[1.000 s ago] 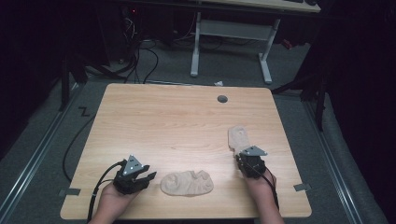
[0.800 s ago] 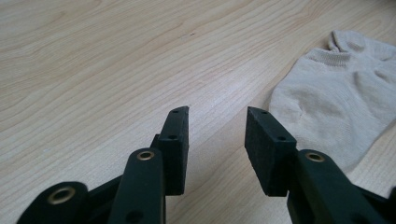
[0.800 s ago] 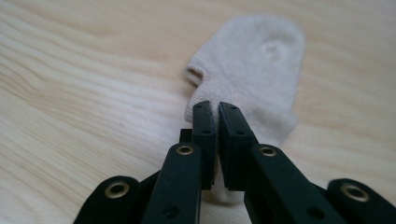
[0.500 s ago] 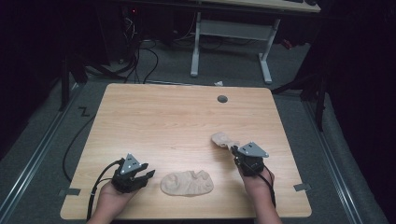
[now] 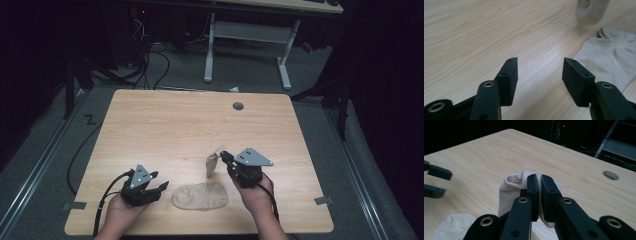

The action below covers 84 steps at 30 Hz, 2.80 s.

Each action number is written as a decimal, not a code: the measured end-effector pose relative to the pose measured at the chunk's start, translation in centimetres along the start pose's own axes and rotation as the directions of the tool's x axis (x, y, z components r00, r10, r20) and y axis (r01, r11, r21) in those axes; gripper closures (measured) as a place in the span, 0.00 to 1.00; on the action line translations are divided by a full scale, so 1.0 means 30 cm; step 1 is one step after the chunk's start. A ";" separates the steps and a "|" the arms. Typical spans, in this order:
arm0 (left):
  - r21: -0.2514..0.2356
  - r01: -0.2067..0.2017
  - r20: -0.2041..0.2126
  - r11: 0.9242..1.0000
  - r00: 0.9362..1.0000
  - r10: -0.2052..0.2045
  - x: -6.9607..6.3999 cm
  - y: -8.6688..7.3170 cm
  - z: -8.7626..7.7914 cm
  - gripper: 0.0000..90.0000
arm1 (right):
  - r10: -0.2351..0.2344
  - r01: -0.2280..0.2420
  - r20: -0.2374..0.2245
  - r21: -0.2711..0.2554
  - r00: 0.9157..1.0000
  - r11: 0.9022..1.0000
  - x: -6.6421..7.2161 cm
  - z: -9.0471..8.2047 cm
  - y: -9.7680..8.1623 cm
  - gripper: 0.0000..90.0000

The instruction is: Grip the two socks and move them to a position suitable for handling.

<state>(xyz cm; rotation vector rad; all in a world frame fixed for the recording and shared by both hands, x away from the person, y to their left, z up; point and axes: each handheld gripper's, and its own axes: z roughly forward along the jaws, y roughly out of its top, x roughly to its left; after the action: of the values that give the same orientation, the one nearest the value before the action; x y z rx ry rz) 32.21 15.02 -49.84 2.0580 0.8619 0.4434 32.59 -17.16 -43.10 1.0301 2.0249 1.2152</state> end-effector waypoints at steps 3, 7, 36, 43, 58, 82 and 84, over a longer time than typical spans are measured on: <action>-0.020 -0.033 0.022 0.999 0.999 0.034 -0.038 0.014 0.030 0.48 | -0.019 0.019 -0.031 0.002 0.999 1.000 0.040 0.024 0.014 0.96; -0.029 -0.056 0.012 0.998 0.998 0.056 -0.073 0.034 0.073 0.45 | -0.031 0.030 -0.070 -0.008 0.997 1.000 0.085 0.050 0.027 0.95; 0.001 -0.039 0.100 0.999 0.994 0.039 -0.064 0.040 0.128 0.91 | 0.150 -0.134 -0.110 0.143 0.982 0.981 0.004 0.120 -0.122 0.95; 0.006 0.003 0.075 1.000 0.997 -0.004 -0.023 0.044 0.145 0.86 | 0.180 -0.162 -0.075 0.197 0.981 0.967 -0.041 0.200 -0.149 0.93; -0.016 0.034 -0.002 0.999 0.999 -0.035 0.025 0.058 0.207 0.90 | 0.170 -0.152 -0.056 0.233 0.984 0.960 -0.086 0.300 -0.148 0.79; 0.030 0.053 -0.086 0.998 0.995 -0.050 0.049 0.045 0.215 0.92 | 0.165 -0.155 -0.015 0.274 0.986 0.949 -0.081 0.448 -0.123 0.72; 0.031 0.051 -0.089 0.998 0.995 -0.048 0.050 0.045 0.214 0.92 | 0.179 -0.173 0.009 0.300 0.984 0.938 -0.088 0.474 -0.129 0.68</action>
<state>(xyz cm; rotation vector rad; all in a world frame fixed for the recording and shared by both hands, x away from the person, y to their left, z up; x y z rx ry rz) 37.54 11.87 -52.50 2.0551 0.9766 0.4992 43.72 -13.82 -52.55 1.3745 2.2166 1.0234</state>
